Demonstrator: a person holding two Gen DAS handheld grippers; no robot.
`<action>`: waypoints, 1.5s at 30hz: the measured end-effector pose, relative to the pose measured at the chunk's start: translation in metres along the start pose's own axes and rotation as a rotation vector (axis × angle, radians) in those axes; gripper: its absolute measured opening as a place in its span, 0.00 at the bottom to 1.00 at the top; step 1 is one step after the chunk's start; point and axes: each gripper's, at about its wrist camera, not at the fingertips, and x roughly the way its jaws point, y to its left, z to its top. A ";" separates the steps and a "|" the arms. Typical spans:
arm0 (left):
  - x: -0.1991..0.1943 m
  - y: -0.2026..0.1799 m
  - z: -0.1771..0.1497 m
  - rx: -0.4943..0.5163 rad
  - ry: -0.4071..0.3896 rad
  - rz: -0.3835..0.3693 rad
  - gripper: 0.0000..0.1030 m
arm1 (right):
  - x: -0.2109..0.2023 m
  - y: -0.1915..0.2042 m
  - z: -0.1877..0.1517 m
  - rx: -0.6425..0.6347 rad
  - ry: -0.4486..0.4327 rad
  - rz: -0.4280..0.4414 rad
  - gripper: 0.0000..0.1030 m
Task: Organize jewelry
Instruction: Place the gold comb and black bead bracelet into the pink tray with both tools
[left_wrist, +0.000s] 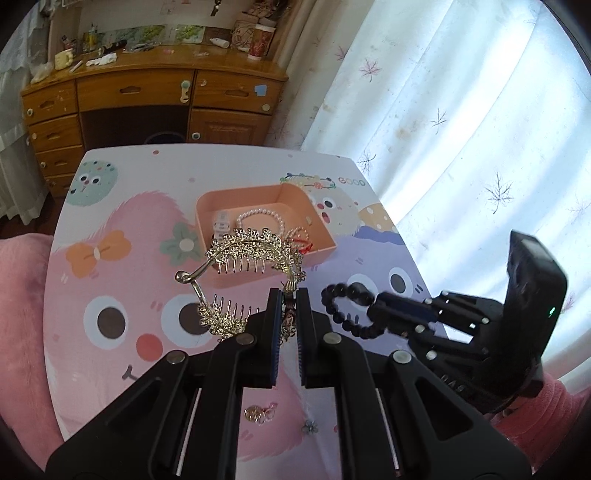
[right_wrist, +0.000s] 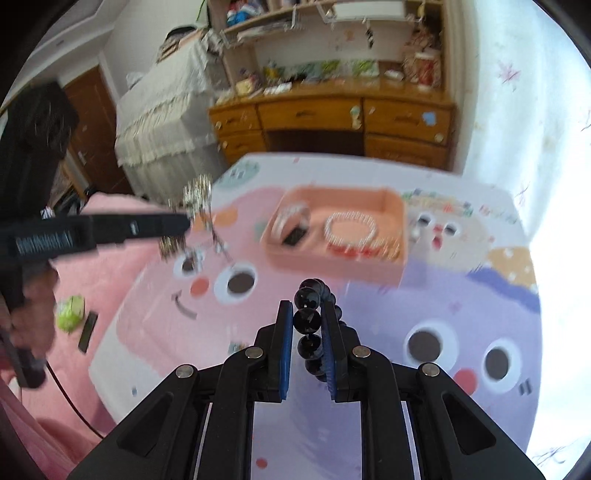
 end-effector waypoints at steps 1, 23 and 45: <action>0.002 -0.001 0.004 0.009 -0.005 0.000 0.05 | -0.004 -0.003 0.007 0.010 -0.019 -0.006 0.13; 0.088 -0.003 0.079 0.026 -0.125 -0.080 0.05 | 0.023 -0.061 0.122 0.085 -0.198 -0.045 0.14; 0.110 0.043 0.070 -0.084 -0.033 0.051 0.49 | 0.065 -0.073 0.093 0.159 -0.094 -0.051 0.39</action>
